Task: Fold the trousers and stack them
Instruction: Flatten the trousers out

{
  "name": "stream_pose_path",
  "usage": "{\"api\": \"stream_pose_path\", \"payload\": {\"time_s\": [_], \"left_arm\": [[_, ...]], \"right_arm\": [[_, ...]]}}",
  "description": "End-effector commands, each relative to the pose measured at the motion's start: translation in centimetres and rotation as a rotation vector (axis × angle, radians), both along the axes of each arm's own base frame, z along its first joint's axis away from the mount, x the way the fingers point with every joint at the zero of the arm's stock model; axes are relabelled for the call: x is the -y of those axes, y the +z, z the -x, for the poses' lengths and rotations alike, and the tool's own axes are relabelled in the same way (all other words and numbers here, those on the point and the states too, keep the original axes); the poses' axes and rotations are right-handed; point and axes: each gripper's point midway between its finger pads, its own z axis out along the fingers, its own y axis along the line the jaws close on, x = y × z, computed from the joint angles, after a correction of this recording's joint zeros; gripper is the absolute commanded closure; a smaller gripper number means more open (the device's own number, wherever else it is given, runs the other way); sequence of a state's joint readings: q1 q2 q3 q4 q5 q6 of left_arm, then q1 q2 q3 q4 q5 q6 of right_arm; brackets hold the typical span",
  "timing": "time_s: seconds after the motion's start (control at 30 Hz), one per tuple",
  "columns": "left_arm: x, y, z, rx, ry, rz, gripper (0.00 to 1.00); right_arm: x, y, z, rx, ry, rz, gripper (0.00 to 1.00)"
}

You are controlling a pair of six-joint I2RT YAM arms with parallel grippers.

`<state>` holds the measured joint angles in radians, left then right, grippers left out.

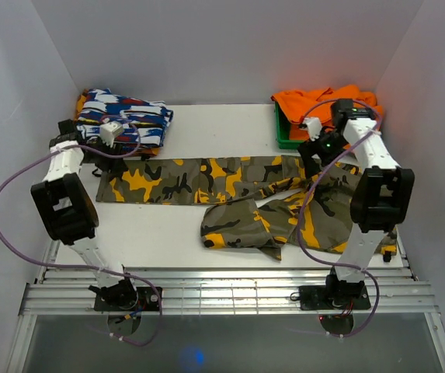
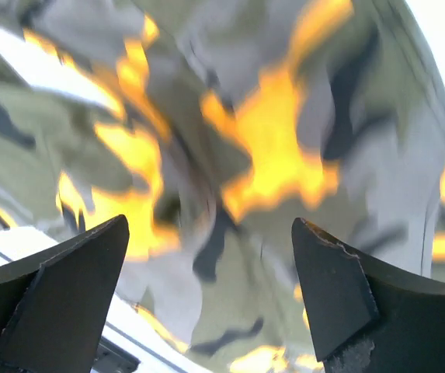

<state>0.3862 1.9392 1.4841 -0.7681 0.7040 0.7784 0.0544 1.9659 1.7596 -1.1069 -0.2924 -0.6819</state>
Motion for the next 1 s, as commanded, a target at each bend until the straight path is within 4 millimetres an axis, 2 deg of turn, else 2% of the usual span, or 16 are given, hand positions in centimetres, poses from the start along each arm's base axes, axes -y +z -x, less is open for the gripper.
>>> {"api": "stream_pose_path", "payload": {"time_s": [0.0,0.03,0.07,0.1,0.13,0.2,0.23,0.3,0.33,0.4,0.43,0.5,0.53,0.63,0.83,0.97], "left_arm": [[10.7,11.5,3.8,0.267,-0.392,0.036,0.4],[15.5,11.6,6.0,0.244,-0.517,0.055,0.4],[17.8,13.2,7.7,0.287,-0.583,0.038,0.4],[21.0,13.3,9.5,0.291,-0.674,0.039,0.4],[25.9,13.3,12.1,0.288,-0.806,0.037,0.4],[30.2,12.6,15.9,0.268,-0.927,0.035,0.41],[34.3,11.8,18.9,0.261,-1.029,0.016,0.42],[37.8,9.7,21.5,0.218,-1.133,-0.024,0.43],[40.4,8.8,24.2,0.199,-1.214,-0.037,0.44],[43.4,8.4,25.1,0.198,-1.262,-0.054,0.45],[45.4,6.6,26.7,0.161,-1.321,-0.067,0.45],[48.1,6.6,27.1,0.199,-1.348,-0.08,0.45],[49.6,5.1,28.1,0.185,-1.385,-0.096,0.46],[52.1,4.2,29.4,0.208,-1.441,-0.115,0.47],[55.2,1.4,30.7,0.22,-1.458,-0.119,0.47],[55.8,-0.5,31.2,0.201,-1.471,-0.142,0.48]], "right_arm": [[3.6,2.7,5.1,-0.038,-0.069,-0.02,0.09],[5.0,2.4,6.0,-0.052,-0.087,-0.013,0.1],[5.8,2.0,7.1,-0.072,-0.096,-0.005,0.1],[6.6,2.0,8.1,-0.078,-0.107,0.009,0.11],[7.7,0.9,10.0,-0.135,-0.141,0.005,0.12],[8.7,0.3,12.0,-0.171,-0.146,0.01,0.14],[9.4,-0.7,13.8,-0.227,-0.161,-0.002,0.18],[10.1,-1.4,15.4,-0.259,-0.186,-0.007,0.19],[11.1,-2.0,15.8,-0.262,-0.222,-0.003,0.21],[11.9,-3.3,17.0,-0.294,-0.262,0.01,0.22],[12.6,-3.7,17.3,-0.299,-0.29,0.02,0.23],[13.5,-4.8,17.6,-0.303,-0.325,0.043,0.24],[13.9,-5.2,17.8,-0.311,-0.344,0.05,0.25],[14.9,-6.5,18.0,-0.327,-0.384,0.066,0.26],[15.5,-8.9,17.7,-0.357,-0.427,0.071,0.27],[15.4,-9.3,17.4,-0.357,-0.433,0.063,0.27]]}}
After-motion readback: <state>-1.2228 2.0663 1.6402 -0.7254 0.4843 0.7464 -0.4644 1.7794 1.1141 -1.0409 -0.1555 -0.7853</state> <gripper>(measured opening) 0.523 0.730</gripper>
